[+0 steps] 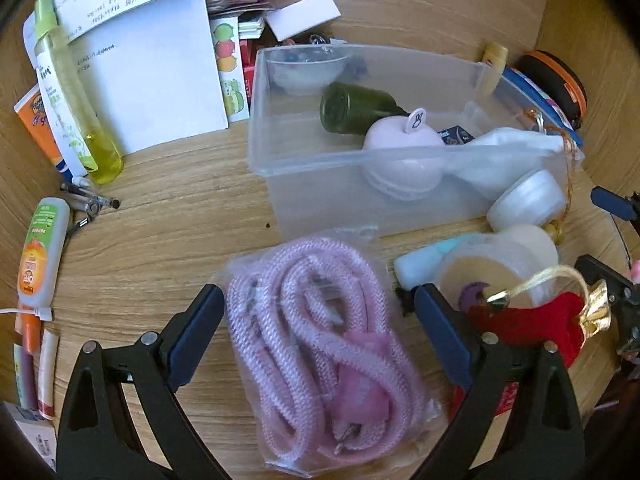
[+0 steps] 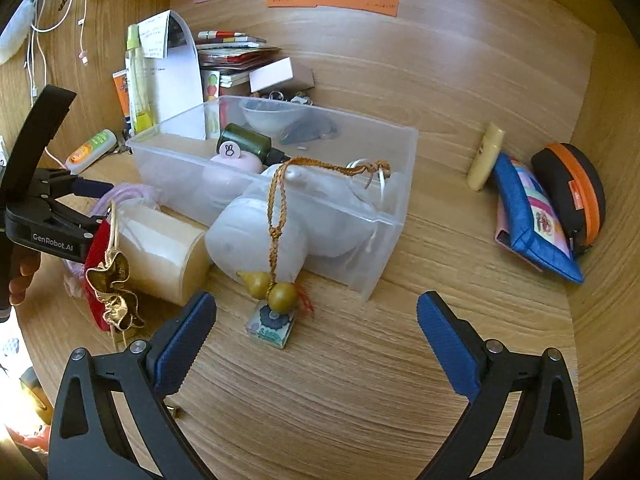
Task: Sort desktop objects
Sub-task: 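Grasp the bagged pink rope with the left gripper while the right grasps the gourd ornament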
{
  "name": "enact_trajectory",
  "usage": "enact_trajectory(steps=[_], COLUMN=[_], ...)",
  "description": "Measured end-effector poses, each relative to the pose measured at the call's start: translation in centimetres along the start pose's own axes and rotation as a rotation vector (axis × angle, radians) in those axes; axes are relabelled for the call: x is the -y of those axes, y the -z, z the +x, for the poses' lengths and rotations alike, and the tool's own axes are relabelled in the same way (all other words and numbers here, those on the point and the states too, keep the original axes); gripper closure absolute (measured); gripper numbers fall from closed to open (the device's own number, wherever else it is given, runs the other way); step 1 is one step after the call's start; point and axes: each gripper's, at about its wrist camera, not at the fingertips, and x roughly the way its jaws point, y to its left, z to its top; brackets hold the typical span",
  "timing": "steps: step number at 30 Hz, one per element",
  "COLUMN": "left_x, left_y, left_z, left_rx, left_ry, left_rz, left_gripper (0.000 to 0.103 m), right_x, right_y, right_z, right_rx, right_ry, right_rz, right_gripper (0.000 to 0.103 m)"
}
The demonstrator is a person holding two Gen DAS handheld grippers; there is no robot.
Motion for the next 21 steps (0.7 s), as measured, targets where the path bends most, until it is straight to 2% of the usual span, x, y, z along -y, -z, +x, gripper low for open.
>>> enact_trajectory(steps=[2,4,8,13,16,19,20,21], left_x=[-0.4,-1.1,-2.2,-2.3,-0.8,-0.7,-0.8,-0.9], left_y=[0.7,1.3,1.7,2.4,2.6,2.3,2.3,2.2], left_z=[0.3,0.0,-0.5,-0.6,-0.5,-0.1,0.1,0.2], left_rx=[-0.022,-0.025,-0.022,-0.052,-0.012,-0.004,0.001,0.007], left_ry=[-0.023,-0.023,-0.07,-0.006,-0.039,-0.04,-0.034,-0.029], left_rz=[0.015,0.011,0.005,-0.018,0.032,0.029,0.02,0.015], left_gripper=[0.006,0.006,0.006,0.006,0.006,0.006,0.007,0.012], right_x=[-0.1,-0.3,-0.6,-0.9,-1.2,-1.4,-1.5,-1.6], right_y=[-0.1,-0.2,-0.3,-0.4,-0.5,-0.6,-0.5,-0.5], right_z=[0.2,0.4,0.7,1.2,1.6,1.9,2.1,2.2], right_rx=[-0.004,-0.003,-0.001,-0.017,-0.026,-0.038,-0.045,-0.053], right_ry=[-0.009,-0.015,-0.02,-0.033,-0.038,-0.047,-0.049,-0.05], right_rz=[-0.004,-0.008,-0.014,-0.008,-0.004,0.001,0.001,0.002], right_gripper=[0.004,0.005,0.007,0.02,0.03,0.038,0.041,0.046])
